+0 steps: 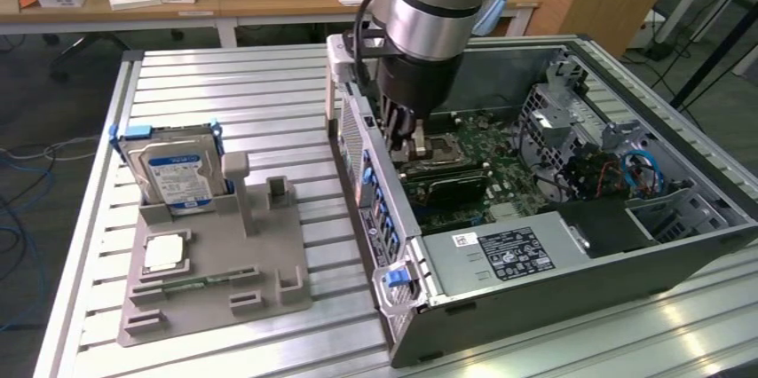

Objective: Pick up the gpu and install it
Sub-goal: 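Press down on the gpu until it lock into place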

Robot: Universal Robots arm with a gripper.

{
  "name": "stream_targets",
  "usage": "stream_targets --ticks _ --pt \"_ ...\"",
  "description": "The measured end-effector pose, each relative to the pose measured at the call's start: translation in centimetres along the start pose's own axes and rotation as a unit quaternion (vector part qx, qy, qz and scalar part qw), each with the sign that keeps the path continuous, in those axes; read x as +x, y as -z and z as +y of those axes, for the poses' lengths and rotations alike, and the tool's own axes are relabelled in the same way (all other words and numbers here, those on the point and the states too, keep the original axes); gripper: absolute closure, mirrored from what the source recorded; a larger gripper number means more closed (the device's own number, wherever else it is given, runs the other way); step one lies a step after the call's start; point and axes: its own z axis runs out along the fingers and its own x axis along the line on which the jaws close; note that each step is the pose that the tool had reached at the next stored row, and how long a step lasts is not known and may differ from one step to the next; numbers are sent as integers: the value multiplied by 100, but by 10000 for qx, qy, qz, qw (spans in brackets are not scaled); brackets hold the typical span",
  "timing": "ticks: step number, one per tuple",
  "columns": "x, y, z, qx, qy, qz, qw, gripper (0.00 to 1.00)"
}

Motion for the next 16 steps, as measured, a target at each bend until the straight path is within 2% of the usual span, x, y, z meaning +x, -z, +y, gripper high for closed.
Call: stream_targets --ticks 3,4,6,7,8,11,14,16 --pt "3 3 -112 0 -1 -9 10000 89" --pt "17 4 -123 -4 -1 -9 10000 89" --pt "73 7 -127 -30 -8 -7 10000 89" --pt "108 8 -129 -58 -10 -6 10000 89" --pt "134 7 -131 -109 -14 -4 9999 89" --pt "154 10 -131 -368 -30 9 9993 89" --pt "149 8 -131 -374 -30 -1 9993 89" --pt "110 4 -129 -375 -29 -6 9993 89"
